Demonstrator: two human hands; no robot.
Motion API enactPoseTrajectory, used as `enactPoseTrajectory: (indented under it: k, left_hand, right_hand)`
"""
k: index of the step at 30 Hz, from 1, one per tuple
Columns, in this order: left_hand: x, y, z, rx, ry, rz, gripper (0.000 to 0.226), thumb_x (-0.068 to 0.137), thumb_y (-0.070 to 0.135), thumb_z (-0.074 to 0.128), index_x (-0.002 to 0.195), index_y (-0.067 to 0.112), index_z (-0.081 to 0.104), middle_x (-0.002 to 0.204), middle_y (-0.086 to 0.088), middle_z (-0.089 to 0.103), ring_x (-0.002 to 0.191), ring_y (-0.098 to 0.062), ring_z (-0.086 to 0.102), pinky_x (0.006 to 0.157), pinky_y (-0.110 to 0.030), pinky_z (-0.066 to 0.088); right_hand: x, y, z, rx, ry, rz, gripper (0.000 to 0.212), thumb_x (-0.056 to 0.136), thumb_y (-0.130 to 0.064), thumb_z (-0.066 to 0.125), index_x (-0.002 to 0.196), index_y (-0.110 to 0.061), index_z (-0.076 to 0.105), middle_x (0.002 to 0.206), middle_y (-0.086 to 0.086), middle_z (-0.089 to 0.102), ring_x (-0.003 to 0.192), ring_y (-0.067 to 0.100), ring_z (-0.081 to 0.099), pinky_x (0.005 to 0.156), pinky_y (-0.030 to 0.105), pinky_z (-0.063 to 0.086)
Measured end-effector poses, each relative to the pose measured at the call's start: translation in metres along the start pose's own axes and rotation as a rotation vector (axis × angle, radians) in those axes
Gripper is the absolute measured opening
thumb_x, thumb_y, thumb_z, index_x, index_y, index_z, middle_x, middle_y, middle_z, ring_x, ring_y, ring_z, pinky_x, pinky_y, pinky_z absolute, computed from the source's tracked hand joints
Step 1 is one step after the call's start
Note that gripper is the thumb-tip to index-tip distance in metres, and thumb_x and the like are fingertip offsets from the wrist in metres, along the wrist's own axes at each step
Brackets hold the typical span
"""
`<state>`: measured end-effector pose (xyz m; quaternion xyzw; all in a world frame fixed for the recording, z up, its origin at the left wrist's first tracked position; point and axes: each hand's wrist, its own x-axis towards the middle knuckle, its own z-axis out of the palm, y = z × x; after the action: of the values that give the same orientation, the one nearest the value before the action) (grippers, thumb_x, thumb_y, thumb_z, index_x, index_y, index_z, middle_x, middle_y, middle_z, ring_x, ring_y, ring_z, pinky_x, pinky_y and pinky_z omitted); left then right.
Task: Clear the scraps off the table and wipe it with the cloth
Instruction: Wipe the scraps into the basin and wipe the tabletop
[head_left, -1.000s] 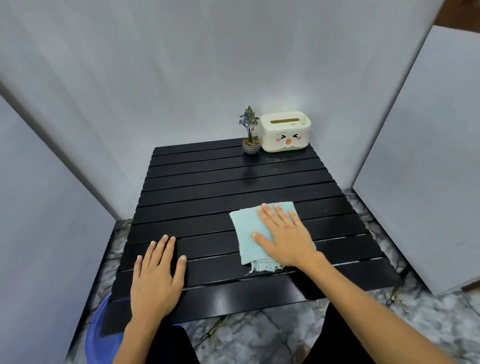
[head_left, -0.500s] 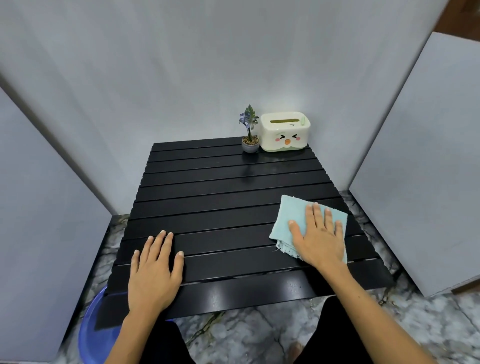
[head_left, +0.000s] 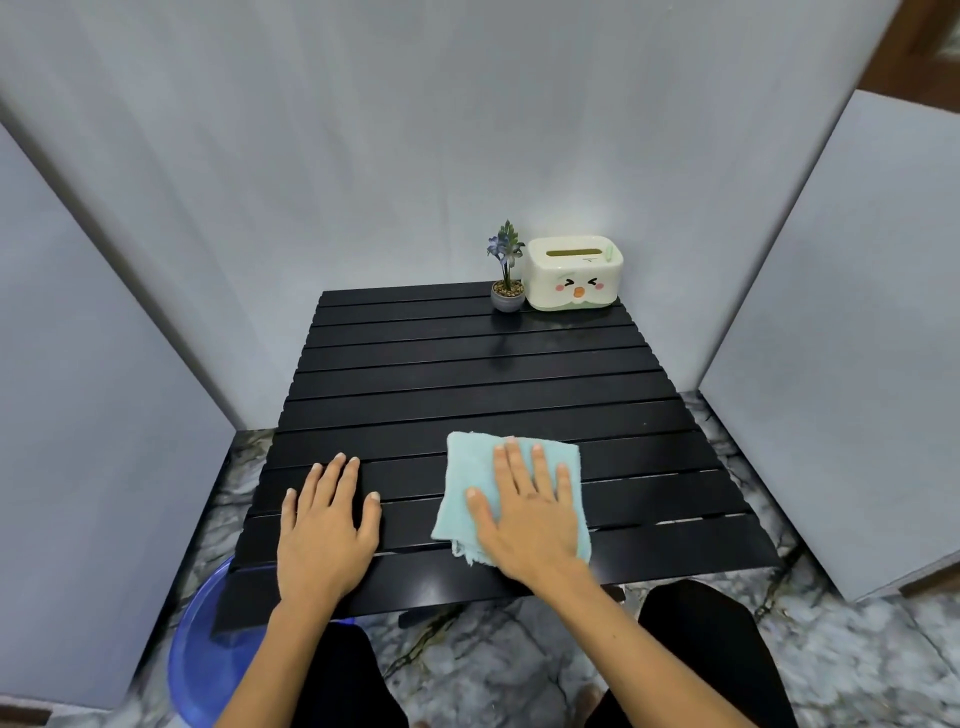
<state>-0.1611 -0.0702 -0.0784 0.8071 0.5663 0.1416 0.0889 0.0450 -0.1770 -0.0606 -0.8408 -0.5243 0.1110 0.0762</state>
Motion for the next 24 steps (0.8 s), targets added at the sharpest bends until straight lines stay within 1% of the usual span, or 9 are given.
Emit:
enactPoseTrajectory:
  k: [3, 6, 8, 10, 12, 14, 18, 22, 24]
  left_hand:
    - [0.001, 0.000, -0.001, -0.018, -0.005, 0.002, 0.067, 0.092, 0.053, 0.025, 0.151, 0.025, 0.040, 0.160, 0.007, 0.032, 0.151, -0.016, 0.020, 0.122, -0.044, 0.011]
    - [0.000, -0.001, -0.002, -0.063, -0.003, 0.004, 0.064, 0.092, 0.052, 0.031, 0.148, 0.023, 0.045, 0.158, 0.005, 0.036, 0.150, -0.018, 0.022, 0.122, -0.045, 0.012]
    - [-0.001, -0.002, -0.003, -0.092, 0.011, 0.015, 0.059, 0.094, 0.048, 0.039, 0.145, 0.020, 0.049, 0.156, 0.002, 0.040, 0.149, -0.019, 0.025, 0.121, -0.047, 0.014]
    - [-0.002, -0.002, -0.003, -0.107, 0.023, 0.023, 0.057, 0.095, 0.046, 0.041, 0.143, 0.018, 0.052, 0.154, 0.000, 0.042, 0.148, -0.021, 0.028, 0.121, -0.049, 0.015]
    - [-0.005, 0.000, -0.003, -0.103, 0.032, 0.030, 0.060, 0.092, 0.048, 0.038, 0.141, 0.017, 0.054, 0.153, -0.001, 0.044, 0.147, -0.021, 0.030, 0.120, -0.049, 0.015]
    - [-0.008, 0.002, -0.001, -0.098, 0.045, 0.045, 0.060, 0.091, 0.048, 0.037, 0.139, 0.017, 0.056, 0.152, -0.001, 0.046, 0.146, -0.022, 0.032, 0.119, -0.051, 0.017]
    - [-0.011, 0.005, -0.002, -0.104, 0.039, 0.056, 0.057, 0.091, 0.047, 0.041, 0.137, 0.016, 0.057, 0.150, -0.002, 0.047, 0.146, -0.023, 0.033, 0.118, -0.053, 0.018]
    - [-0.014, 0.010, -0.003, -0.125, 0.020, 0.072, 0.048, 0.095, 0.040, 0.053, 0.136, 0.015, 0.057, 0.150, -0.003, 0.047, 0.146, -0.023, 0.032, 0.119, -0.054, 0.017]
    - [-0.017, 0.015, -0.002, -0.131, 0.018, 0.080, 0.052, 0.094, 0.044, 0.049, 0.136, 0.015, 0.057, 0.149, -0.004, 0.048, 0.145, -0.024, 0.033, 0.118, -0.054, 0.017]
  right_hand:
    - [-0.013, 0.002, 0.004, -0.007, -0.019, -0.120, 0.074, 0.097, -0.065, 0.011, 0.158, -0.027, -0.006, 0.165, -0.011, -0.013, 0.150, 0.015, -0.021, 0.119, 0.045, -0.015]
    - [-0.025, 0.016, 0.004, -0.021, 0.005, -0.183, 0.080, 0.089, -0.071, -0.001, 0.158, -0.030, -0.004, 0.165, -0.012, -0.010, 0.150, 0.012, -0.019, 0.119, 0.042, -0.013]
    - [-0.029, 0.025, 0.005, -0.006, 0.052, -0.198, 0.088, 0.084, -0.075, -0.004, 0.159, -0.029, 0.003, 0.165, -0.011, -0.001, 0.150, 0.011, -0.015, 0.119, 0.039, -0.012]
    - [-0.030, 0.033, 0.003, 0.002, 0.058, -0.192, 0.087, 0.086, -0.077, -0.001, 0.159, -0.029, 0.006, 0.165, -0.012, 0.001, 0.150, 0.010, -0.013, 0.119, 0.038, -0.011]
    - [-0.030, 0.039, -0.001, -0.021, 0.009, -0.178, 0.081, 0.091, -0.074, 0.007, 0.159, -0.031, 0.001, 0.165, -0.014, -0.006, 0.151, 0.009, -0.015, 0.120, 0.038, -0.013]
    - [-0.029, 0.044, -0.007, -0.043, -0.005, -0.172, 0.079, 0.093, -0.071, 0.014, 0.158, -0.031, -0.002, 0.164, -0.015, -0.010, 0.151, 0.009, -0.015, 0.121, 0.038, -0.012]
    - [-0.026, 0.054, -0.013, -0.038, -0.023, -0.146, 0.079, 0.094, -0.071, 0.017, 0.158, -0.031, -0.002, 0.165, -0.014, -0.008, 0.151, 0.009, -0.013, 0.122, 0.039, -0.009]
    - [-0.020, 0.062, -0.016, -0.026, -0.038, -0.125, 0.079, 0.093, -0.071, 0.019, 0.159, -0.030, 0.000, 0.165, -0.014, -0.007, 0.152, 0.010, -0.011, 0.123, 0.040, -0.007]
    - [-0.016, 0.066, -0.018, -0.021, -0.043, -0.123, 0.080, 0.093, -0.072, 0.019, 0.159, -0.030, 0.000, 0.166, -0.013, -0.006, 0.152, 0.010, -0.011, 0.123, 0.041, -0.006]
